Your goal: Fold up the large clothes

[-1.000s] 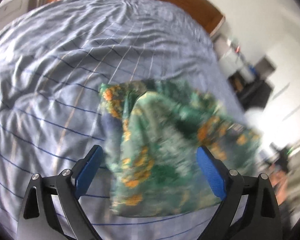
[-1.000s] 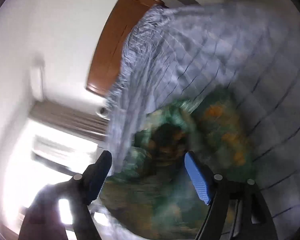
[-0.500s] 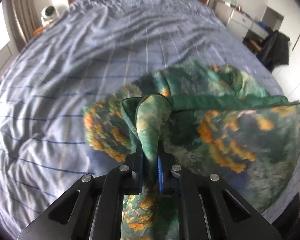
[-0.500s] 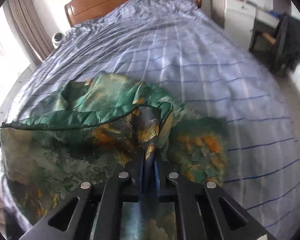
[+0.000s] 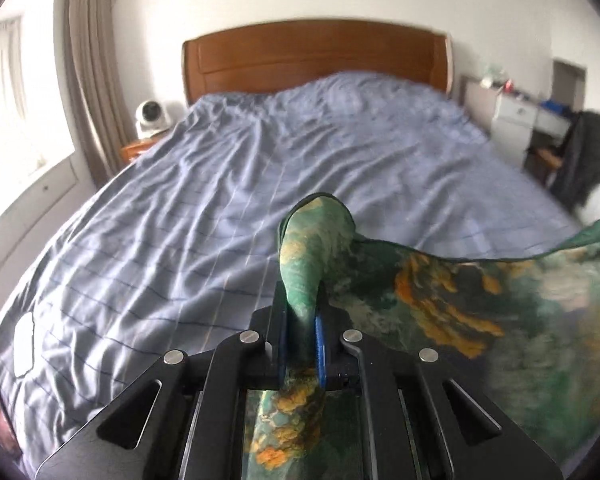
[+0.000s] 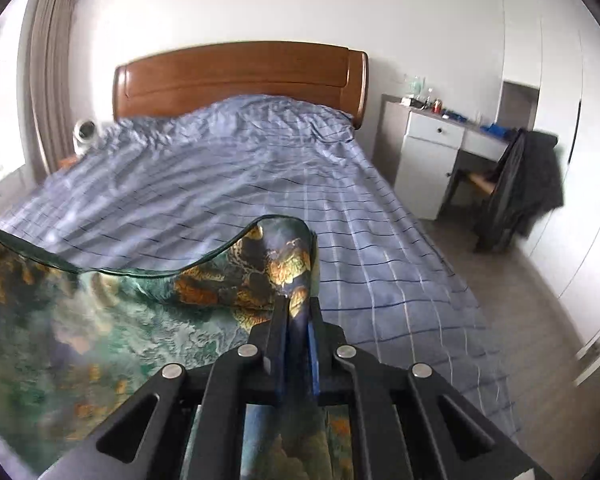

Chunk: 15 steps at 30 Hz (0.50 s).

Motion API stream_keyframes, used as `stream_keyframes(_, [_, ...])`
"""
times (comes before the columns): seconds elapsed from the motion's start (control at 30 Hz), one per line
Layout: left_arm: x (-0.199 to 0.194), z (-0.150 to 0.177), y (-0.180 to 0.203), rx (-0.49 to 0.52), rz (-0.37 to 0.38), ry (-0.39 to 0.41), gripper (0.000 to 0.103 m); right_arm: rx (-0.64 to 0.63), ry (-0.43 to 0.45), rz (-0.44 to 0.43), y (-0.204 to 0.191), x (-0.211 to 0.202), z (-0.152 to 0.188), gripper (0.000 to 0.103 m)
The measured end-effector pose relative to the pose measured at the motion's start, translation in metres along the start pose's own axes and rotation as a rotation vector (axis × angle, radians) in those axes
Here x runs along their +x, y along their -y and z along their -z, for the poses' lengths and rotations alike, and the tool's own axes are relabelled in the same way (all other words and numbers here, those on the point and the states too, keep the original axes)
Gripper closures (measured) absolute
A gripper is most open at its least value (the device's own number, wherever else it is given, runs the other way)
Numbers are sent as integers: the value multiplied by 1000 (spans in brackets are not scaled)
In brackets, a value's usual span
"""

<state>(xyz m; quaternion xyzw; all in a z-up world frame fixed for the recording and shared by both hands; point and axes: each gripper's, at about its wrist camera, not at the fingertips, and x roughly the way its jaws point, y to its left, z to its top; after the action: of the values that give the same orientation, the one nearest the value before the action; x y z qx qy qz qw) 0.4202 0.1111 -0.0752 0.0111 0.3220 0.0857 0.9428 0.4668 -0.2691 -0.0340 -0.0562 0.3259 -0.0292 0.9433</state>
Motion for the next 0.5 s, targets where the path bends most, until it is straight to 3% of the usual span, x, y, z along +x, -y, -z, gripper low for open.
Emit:
stream_keyframes(0.1, [55,35,2,-3,-40,-107,94,-33,-111,45,-8,59,30,94])
stream_keyframes(0.17, [83,67,-2,-25,-29,-158,93,-43,-190,38,-9,90,59,94])
stream_keyframes(0.27, [88,87,-6,-79,-9,-128,91,-5,-219,-14,-11,114,88,94])
stream_keyframes(0.4, [92,94,-14,-131,39,-122,88,73,-222,-68,-1,128,99,91])
stream_keyframes(0.5, [97,96,-10,-119,30,-126,88,106,-220,-87,1,136,103,89])
